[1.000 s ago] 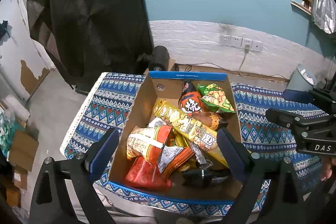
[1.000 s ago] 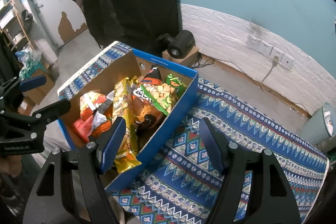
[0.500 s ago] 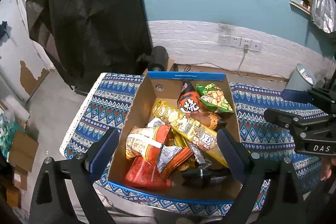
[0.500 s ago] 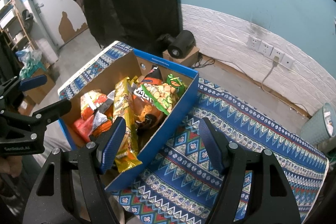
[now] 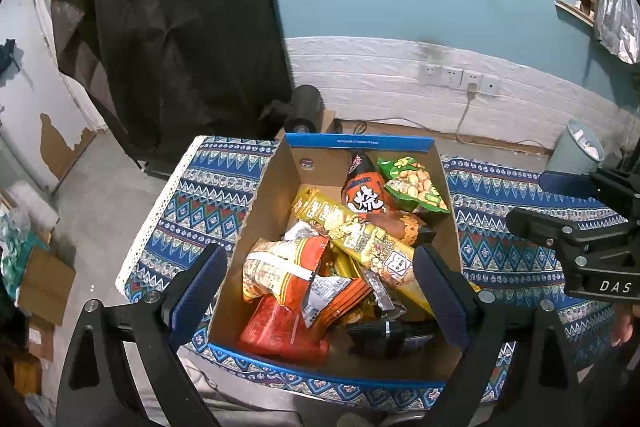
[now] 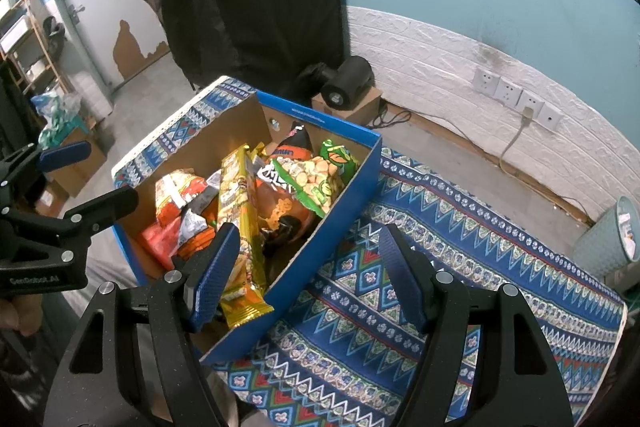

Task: Organize snacks

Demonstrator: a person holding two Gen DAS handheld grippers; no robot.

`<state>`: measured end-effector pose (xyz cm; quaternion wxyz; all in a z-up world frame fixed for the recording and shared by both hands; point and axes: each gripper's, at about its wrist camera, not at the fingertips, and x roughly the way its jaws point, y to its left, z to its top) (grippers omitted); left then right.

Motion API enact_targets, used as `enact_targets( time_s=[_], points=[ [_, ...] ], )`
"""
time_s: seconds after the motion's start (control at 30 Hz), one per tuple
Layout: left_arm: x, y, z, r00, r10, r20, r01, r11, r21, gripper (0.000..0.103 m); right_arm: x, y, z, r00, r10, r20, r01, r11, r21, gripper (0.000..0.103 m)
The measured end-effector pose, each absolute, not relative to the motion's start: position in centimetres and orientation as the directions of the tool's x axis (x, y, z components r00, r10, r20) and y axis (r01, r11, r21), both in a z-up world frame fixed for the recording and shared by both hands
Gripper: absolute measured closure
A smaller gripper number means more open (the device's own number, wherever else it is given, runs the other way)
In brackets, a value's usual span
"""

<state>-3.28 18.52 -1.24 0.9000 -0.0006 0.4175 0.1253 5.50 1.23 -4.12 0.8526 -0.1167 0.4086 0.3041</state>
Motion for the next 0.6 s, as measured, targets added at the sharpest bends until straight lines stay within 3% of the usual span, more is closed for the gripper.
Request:
enact_targets(
  time_s=[0.6],
  points=[
    [-3.24,18.32,-1.25,0.607,0.272,-0.747,-0.239,0.958,0.155,0.008,5.49,1.27,-4.21,0.479,0.422,-0.77,-0.615,0.787,0.049,0.031]
  ],
)
